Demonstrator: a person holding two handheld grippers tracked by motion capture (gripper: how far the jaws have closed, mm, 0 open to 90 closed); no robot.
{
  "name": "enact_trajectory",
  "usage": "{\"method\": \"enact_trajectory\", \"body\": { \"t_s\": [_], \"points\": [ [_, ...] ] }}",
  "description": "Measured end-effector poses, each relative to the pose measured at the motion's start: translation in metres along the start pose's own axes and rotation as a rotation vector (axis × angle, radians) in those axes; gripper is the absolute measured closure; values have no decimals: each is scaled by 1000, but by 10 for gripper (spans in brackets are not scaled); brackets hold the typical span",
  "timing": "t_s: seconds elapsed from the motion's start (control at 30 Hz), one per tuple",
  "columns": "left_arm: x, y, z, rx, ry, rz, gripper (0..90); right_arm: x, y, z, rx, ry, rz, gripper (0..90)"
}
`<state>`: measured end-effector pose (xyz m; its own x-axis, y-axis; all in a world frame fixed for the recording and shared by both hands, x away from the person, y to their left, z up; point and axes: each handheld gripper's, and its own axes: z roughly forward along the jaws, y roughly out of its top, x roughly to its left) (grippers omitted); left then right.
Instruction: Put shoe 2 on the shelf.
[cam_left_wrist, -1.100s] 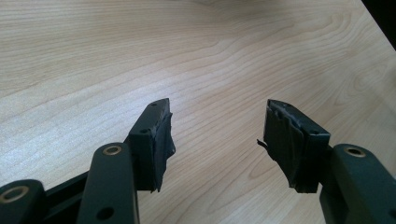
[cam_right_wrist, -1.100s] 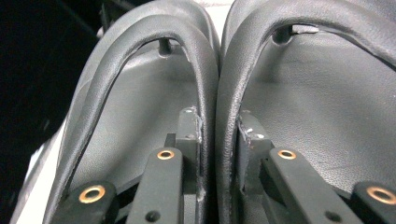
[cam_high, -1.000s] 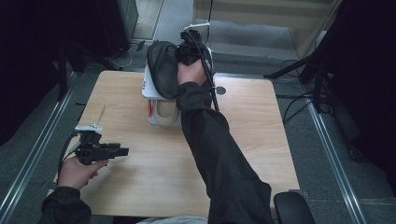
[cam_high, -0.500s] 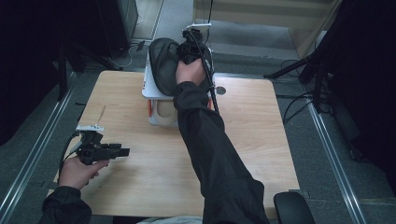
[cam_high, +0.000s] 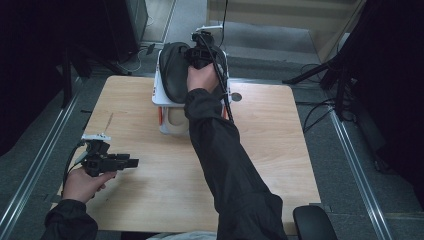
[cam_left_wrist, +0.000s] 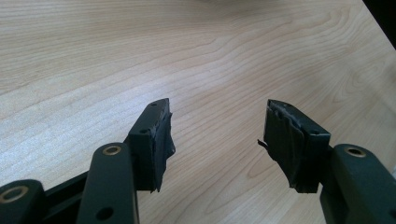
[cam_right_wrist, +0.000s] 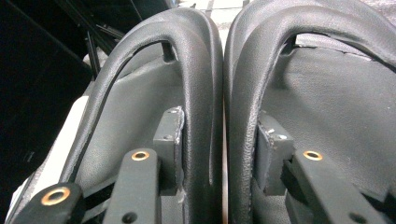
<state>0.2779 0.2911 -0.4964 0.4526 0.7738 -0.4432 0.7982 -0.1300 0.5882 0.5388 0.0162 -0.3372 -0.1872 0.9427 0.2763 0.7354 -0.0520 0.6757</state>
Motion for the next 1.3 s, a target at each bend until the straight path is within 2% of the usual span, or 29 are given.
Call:
{"method": "enact_trajectory", "body": {
  "t_s": [0.37, 0.43, 0.47, 0.67, 0.77, 1.03, 1.17, 1.23, 1.3],
  "points": [
    [0, 1, 0, 2, 0, -4, 413, -7, 3, -7, 25, 51, -34, 572],
    [0, 1, 0, 3, 2, 1, 413, -8, 4, -9, 27, 66, -60, 567],
    [0, 1, 0, 5, 1, 0, 413, -10, 2, -11, 27, 71, -96, 567],
    [-1, 1, 0, 3, -5, -6, 412, -17, 1, -23, 47, 123, -99, 578],
    [-1, 2, 0, 2, -5, -5, 412, -18, -2, -31, 55, 139, -127, 581],
    [-1, 3, 2, 6, -3, -1, 410, -22, -7, -53, 63, 219, -188, 593],
    [-1, 4, 3, 11, -3, 5, 408, -21, -13, -64, 83, 280, -228, 596],
    [-1, 4, 4, 14, -5, 5, 406, -20, -17, -71, 76, 307, -244, 598],
    [-1, 5, 5, 16, -5, 8, 405, -18, -21, -76, 80, 322, -261, 597]
  ]
}}
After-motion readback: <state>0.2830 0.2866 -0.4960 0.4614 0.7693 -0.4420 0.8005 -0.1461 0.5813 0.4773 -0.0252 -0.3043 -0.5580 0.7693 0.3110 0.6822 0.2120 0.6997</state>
